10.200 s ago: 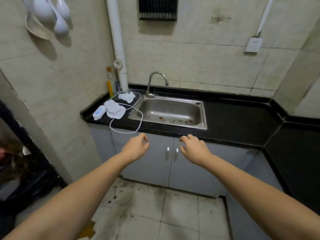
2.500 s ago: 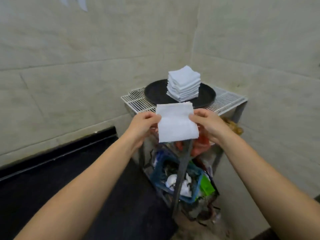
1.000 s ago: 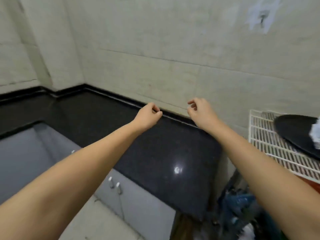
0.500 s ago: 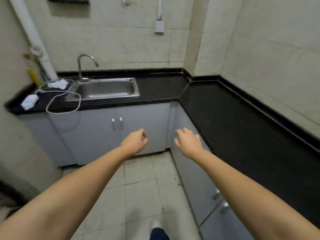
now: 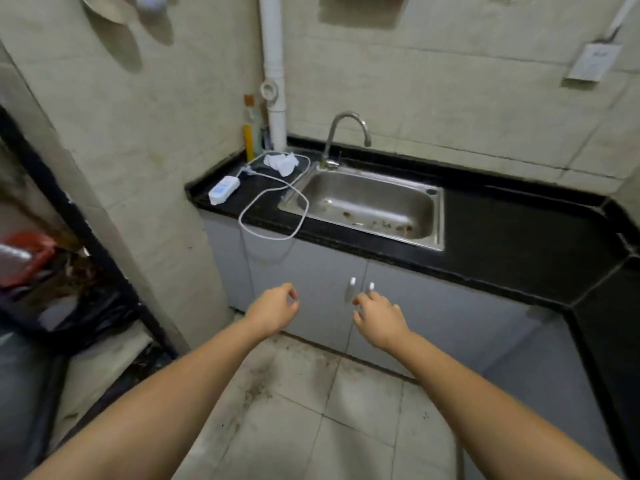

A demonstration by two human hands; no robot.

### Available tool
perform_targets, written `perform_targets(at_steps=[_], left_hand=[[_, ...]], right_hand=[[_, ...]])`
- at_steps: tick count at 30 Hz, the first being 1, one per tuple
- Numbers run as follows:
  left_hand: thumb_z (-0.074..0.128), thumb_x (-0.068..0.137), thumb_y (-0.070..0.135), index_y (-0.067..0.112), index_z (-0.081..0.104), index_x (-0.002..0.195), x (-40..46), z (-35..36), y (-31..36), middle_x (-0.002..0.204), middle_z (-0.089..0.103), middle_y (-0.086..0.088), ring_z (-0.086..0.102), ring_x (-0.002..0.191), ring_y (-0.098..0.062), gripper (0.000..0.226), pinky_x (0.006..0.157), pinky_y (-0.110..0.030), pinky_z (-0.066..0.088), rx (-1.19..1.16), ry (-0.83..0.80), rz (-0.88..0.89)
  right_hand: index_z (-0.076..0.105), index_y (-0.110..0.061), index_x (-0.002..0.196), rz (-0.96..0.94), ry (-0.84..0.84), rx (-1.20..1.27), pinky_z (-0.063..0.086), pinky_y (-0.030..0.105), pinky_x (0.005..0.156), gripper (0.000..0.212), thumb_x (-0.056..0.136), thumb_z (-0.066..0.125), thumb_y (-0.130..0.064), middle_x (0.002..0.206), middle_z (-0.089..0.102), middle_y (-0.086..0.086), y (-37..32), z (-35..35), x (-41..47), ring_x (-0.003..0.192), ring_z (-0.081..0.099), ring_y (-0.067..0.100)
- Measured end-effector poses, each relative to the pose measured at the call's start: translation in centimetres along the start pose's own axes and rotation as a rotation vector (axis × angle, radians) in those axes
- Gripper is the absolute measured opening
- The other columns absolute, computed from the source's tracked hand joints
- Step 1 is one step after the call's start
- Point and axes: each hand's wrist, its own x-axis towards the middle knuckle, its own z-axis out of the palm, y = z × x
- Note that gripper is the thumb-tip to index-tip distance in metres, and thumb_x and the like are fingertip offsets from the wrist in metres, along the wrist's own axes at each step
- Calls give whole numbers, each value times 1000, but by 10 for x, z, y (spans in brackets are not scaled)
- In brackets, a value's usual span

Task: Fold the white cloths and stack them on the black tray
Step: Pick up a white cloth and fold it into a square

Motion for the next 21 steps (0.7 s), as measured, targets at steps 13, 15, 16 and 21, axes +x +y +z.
perform_targets(at_steps=[13,15,16,21], left_hand=[[54,87,16,11,60,100,285,-128,-71,98,67,-15,61,96,-31,15,85,-36,49,-43,50,-38],[54,87,19,14,59,99,324,-140,-74,98,67,-13,61,95,-30,14,86,-39,50,-34,30,-32],[53,88,20,15,59,100,343,-144,-75,100,67,-12,61,95,-29,14,87,-39,50,-29,16,-32],[47,92,16,16,57,110,447,-153,-77,106,65,-12,61,95,-31,20,84,-41,51,30,-8,19]], right_hand=[[58,-14,115,-99,29,85,48,40,89,29,95,42,-28,118,60,13,-85,-55,316,106,58,34],[60,-10,111,-86,22,140,48,41,89,28,96,43,-26,114,61,16,-92,-62,353,102,59,35],[60,-8,109,-78,15,155,48,40,89,27,96,43,-25,113,61,16,-94,-65,372,101,59,35],[61,-9,108,-96,4,180,47,36,85,28,96,42,-26,111,61,14,-98,-72,479,102,59,34]])
